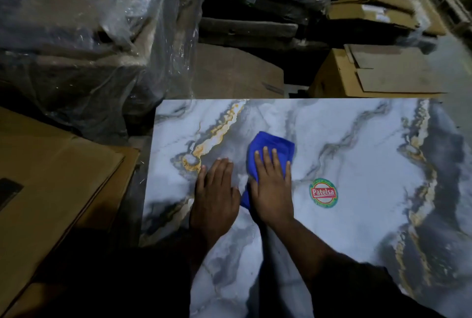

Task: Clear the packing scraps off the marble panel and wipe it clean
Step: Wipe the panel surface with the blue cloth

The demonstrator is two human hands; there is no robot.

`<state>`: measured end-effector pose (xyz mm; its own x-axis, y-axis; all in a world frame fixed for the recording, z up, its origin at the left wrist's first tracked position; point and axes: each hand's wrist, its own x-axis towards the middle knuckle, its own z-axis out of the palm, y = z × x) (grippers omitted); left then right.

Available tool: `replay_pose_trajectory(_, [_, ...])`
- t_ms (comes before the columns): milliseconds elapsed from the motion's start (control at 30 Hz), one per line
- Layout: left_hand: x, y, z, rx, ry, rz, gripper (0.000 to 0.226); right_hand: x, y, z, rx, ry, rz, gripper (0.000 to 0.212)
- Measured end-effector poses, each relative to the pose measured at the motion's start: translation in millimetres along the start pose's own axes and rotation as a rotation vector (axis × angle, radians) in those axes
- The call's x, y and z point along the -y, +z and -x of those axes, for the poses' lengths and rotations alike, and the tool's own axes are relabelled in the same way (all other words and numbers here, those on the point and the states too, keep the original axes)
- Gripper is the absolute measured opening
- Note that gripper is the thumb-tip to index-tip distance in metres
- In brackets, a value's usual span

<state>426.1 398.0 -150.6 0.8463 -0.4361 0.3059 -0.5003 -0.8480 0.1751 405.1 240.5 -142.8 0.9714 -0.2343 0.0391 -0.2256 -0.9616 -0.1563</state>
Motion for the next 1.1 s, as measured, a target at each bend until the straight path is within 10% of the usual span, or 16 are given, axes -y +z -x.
replay_pose_trajectory(233, [1,2,-1,0.037,-0.009,0.034,0.059,-17,-8,58,0.055,-0.18,-0.143,0.077])
replay_pose_trajectory(500, [-2,1,-5,0.068,-0.028,0.088,0.065,-36,-5,-33,-0.028,0.401,-0.013,0.08])
replay_pose_trajectory(933, [-1,3,-5,0.023,-0.045,0.081,0.063,-2,-5,34,0.064,-0.216,-0.228,0.066])
replay_pose_trajectory(1100, [-3,1,-8,0.108,-0.066,0.059,0.067,-54,-9,-11,-0.033,0.184,-0.063,0.075])
